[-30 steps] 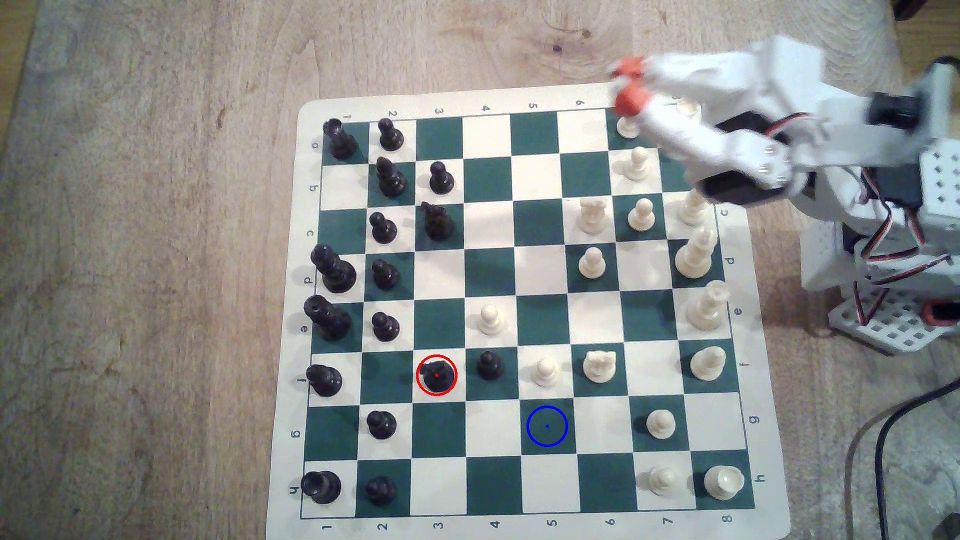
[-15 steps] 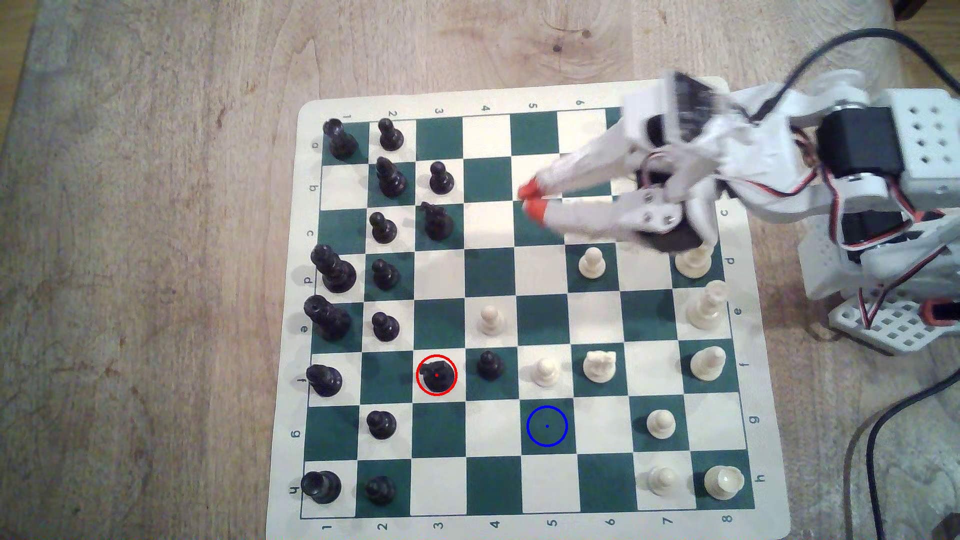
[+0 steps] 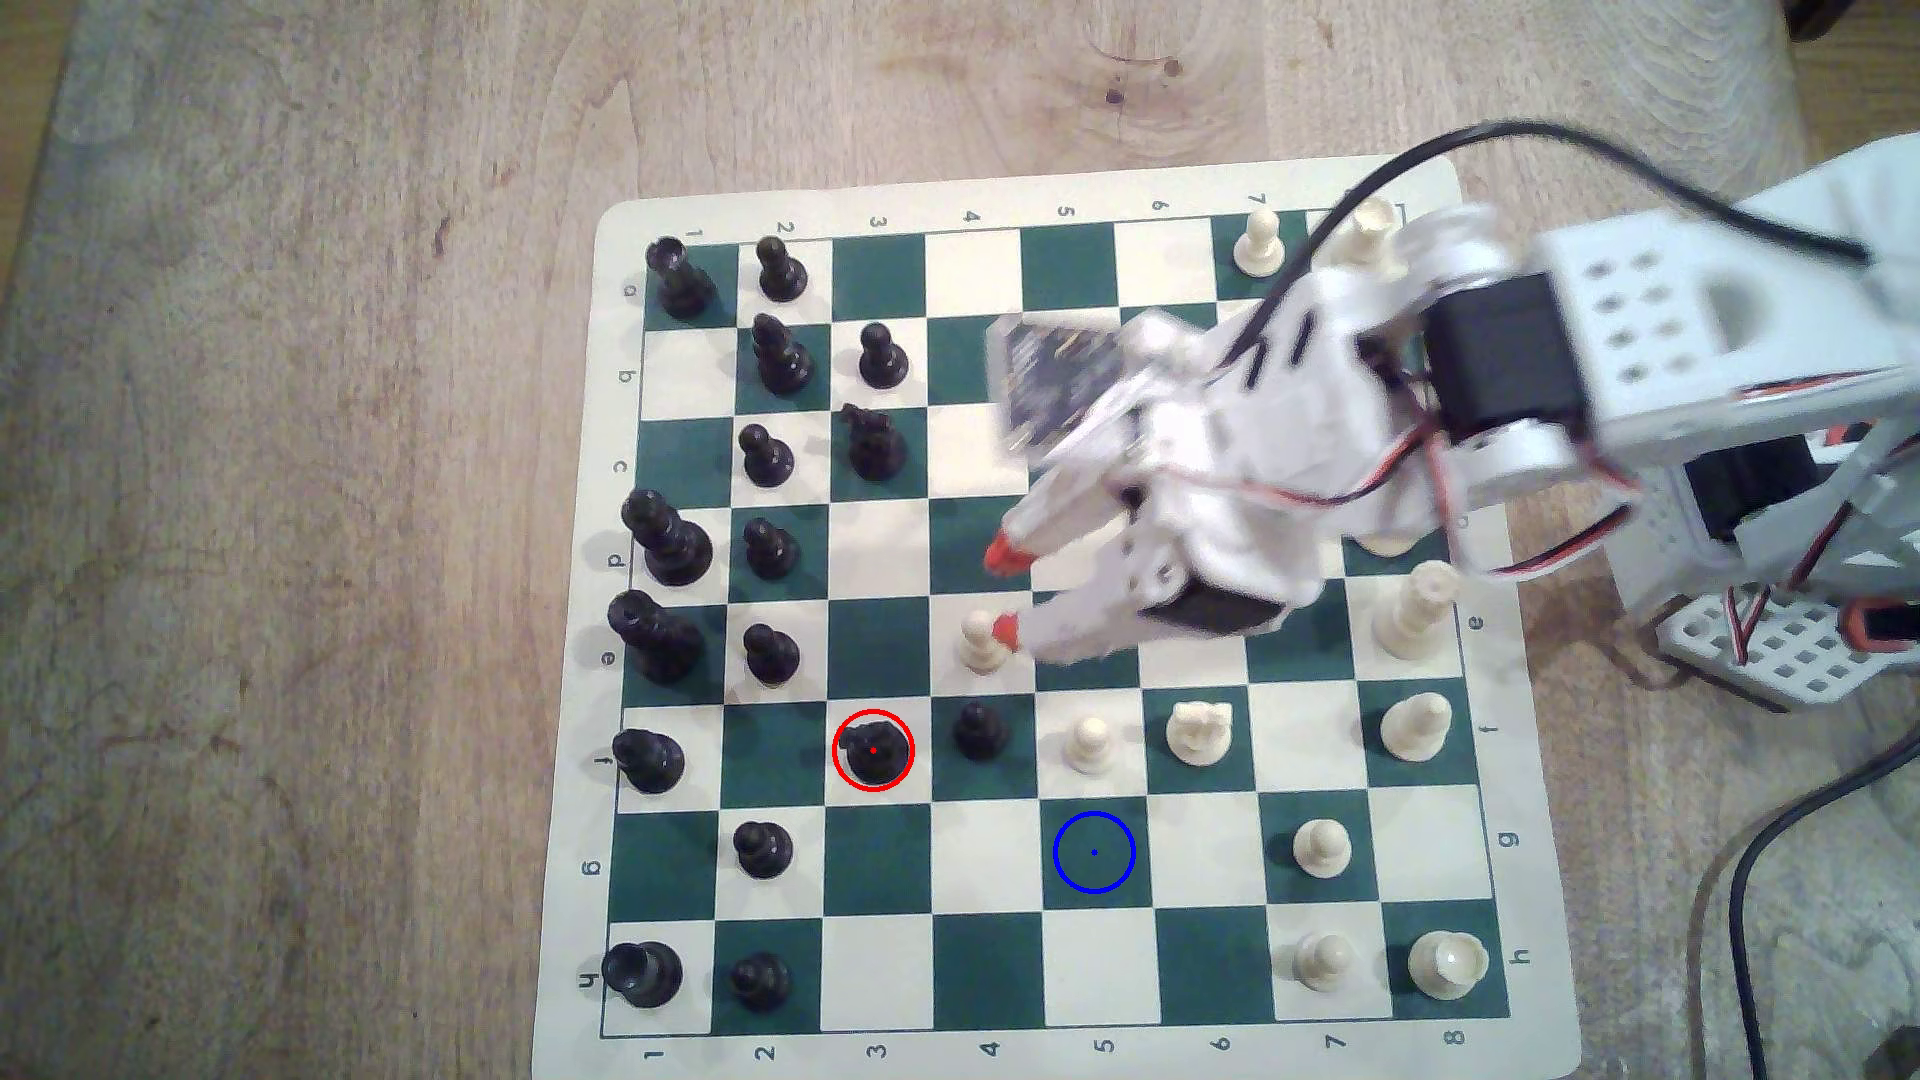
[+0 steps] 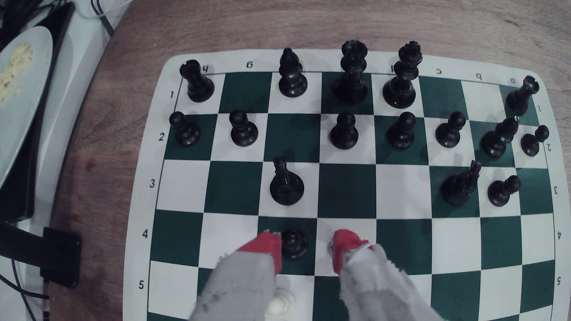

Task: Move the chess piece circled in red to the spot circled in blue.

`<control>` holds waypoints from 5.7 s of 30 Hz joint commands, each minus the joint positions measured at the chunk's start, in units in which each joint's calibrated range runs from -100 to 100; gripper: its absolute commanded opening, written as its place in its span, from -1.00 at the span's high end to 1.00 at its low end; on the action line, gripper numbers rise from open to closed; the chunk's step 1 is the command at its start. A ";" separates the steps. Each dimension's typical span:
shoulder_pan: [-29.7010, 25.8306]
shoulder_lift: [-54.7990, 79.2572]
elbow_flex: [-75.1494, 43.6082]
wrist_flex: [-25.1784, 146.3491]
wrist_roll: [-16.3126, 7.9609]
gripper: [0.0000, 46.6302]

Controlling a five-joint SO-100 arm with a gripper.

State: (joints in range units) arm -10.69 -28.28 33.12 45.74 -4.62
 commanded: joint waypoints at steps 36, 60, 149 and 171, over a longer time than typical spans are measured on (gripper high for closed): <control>-2.41 34.31 -29.41 -3.64 -3.32 0.38; -1.00 41.95 -33.39 -5.93 -1.37 0.41; -12.81 14.36 11.21 -18.96 -1.61 0.99; -13.67 16.65 12.93 -19.69 -1.27 0.65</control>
State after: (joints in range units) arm -23.82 -11.35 47.58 25.82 -6.08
